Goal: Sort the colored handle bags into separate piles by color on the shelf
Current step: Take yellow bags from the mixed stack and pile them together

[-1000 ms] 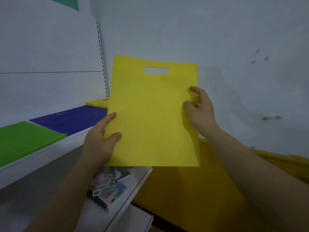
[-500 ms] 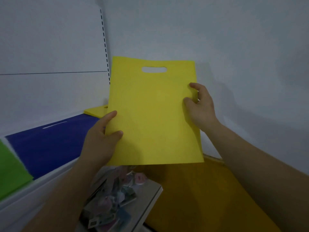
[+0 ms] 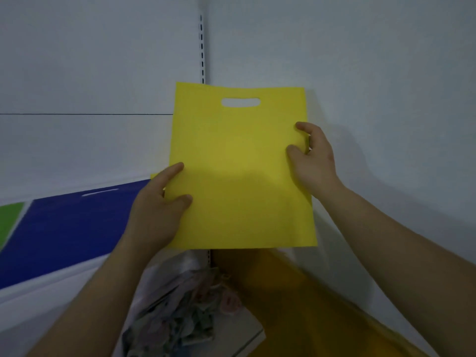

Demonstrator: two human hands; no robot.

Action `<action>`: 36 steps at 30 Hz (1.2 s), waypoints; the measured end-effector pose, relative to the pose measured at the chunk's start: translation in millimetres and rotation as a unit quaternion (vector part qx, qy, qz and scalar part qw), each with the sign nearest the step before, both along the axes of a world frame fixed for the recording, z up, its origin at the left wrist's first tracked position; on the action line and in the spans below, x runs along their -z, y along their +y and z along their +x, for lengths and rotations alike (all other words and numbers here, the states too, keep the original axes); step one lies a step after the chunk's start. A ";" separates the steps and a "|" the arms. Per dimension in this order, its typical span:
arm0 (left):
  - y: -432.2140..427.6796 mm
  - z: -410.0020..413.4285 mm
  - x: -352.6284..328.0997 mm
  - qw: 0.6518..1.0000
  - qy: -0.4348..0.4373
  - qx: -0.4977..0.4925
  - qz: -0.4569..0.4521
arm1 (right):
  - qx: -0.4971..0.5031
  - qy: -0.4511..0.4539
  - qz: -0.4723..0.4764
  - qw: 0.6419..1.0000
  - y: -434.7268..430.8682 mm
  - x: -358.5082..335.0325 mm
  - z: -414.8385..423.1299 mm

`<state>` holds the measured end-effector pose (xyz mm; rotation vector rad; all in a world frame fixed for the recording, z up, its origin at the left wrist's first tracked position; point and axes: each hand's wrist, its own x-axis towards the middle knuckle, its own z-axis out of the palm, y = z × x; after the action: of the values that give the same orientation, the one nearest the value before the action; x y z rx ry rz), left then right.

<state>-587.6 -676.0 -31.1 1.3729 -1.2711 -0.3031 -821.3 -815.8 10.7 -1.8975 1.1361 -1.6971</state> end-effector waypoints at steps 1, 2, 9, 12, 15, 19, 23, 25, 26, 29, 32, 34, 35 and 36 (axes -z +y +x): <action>-2.2 -2.6 -1.3 1.000 0.006 -0.013 0.003 | -0.009 0.010 -0.002 1.000 -8.3 -1.1 1.4; -3.8 -4.7 -2.4 1.000 0.003 -0.030 0.007 | -0.018 0.024 -0.005 1.000 -16.2 -1.9 3.4; -16.2 0.8 -12.7 0.994 -0.053 -0.074 0.058 | -0.016 0.135 -0.042 0.990 -55.5 -14.0 30.9; -24.2 9.8 -16.7 0.989 -0.082 -0.063 0.110 | -0.015 0.175 -0.049 0.983 -70.2 -19.0 44.6; -30.8 15.9 -16.6 0.979 -0.116 -0.054 0.157 | -0.009 0.222 -0.065 0.973 -89.5 -17.7 56.2; -42.4 14.1 -14.8 0.955 -0.179 -0.053 0.229 | -0.004 0.280 -0.058 0.958 -114.4 -12.3 70.2; -55.4 8.6 -10.9 0.927 -0.221 -0.081 0.292 | -0.009 0.347 -0.034 0.937 -135.6 -1.7 83.8; -61.2 7.0 -8.0 0.912 -0.241 -0.100 0.317 | -0.016 0.373 -0.023 0.927 -144.9 3.8 89.0; -63.8 6.6 -6.3 0.905 -0.252 -0.108 0.326 | -0.018 0.384 -0.020 0.923 -149.0 6.1 91.5; -70.8 6.0 -2.6 0.890 -0.262 -0.131 0.350 | -0.025 0.421 -0.005 0.907 -158.7 10.5 98.5; -72.9 3.1 0.5 0.876 -0.282 -0.165 0.354 | -0.048 0.497 0.027 0.866 -162.5 14.6 104.7; -71.2 -1.0 1.4 0.879 -0.290 -0.173 0.337 | -0.054 0.547 0.029 0.835 -160.2 18.2 107.3; -69.5 -4.0 1.4 0.885 -0.288 -0.163 0.329 | -0.056 0.563 0.029 0.824 -158.4 20.3 108.2; -67.4 -7.4 1.2 0.889 -0.287 -0.145 0.326 | -0.062 0.574 0.031 0.816 -156.2 22.4 108.9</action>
<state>-594.9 -743.5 -32.3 2.3326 -1.4716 -0.1114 -712.4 -972.0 -11.7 -2.9120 1.2966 -0.2589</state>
